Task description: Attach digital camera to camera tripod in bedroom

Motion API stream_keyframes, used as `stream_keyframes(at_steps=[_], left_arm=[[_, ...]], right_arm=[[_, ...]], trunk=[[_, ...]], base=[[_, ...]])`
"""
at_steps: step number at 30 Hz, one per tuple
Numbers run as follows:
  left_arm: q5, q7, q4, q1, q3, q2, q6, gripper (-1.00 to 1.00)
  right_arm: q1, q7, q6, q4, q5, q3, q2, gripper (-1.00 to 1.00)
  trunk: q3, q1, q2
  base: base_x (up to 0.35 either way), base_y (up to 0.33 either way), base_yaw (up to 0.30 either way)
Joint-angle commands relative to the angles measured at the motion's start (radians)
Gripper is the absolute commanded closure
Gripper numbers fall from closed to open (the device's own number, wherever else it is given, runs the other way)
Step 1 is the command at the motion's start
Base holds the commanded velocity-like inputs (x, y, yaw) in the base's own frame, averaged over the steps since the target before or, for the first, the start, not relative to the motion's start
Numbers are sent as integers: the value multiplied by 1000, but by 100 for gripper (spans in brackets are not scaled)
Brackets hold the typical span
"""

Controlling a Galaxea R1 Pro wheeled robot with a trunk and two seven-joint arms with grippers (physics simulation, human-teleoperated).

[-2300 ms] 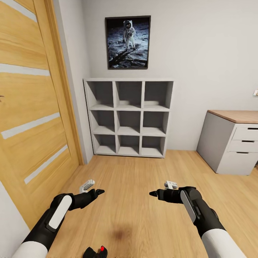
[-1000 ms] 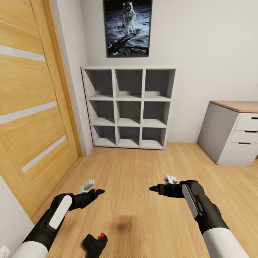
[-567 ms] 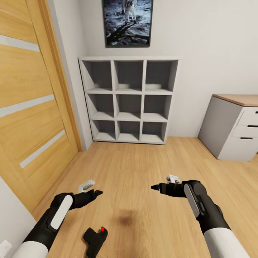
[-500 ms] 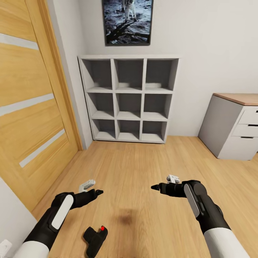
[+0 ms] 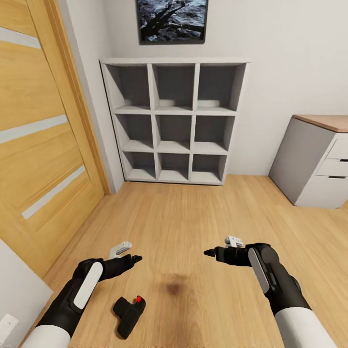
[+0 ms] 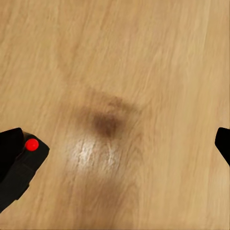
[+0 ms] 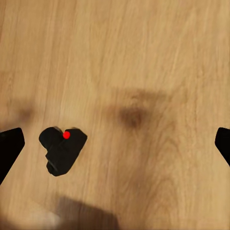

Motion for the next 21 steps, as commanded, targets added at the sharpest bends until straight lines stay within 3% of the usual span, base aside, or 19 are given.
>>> stream_keyframes(at_steps=[1,5,14,21], left_arm=[[4,3,-1,0,-2,1,3,-100],[-26,5,-1,0,-3,0,2,-100],[-153,0,0,0,-5,-12,2,-100],[-184,1,2,0,-7,-35,3,-100]], right_arm=[[0,2,4,-1,-2,-1,0,-100],[0,2,0,-1,-2,0,1,-100],[-1,2,-1,0,-1,1,2,-100],[-1,2,-1,4,-2,2,2,-100]], trunk=[[-5,0,-1],[-20,2,-2],[-55,6,-4],[-82,9,-5]], base=[[0,0,0],[0,0,0],[0,0,0],[0,0,0]])
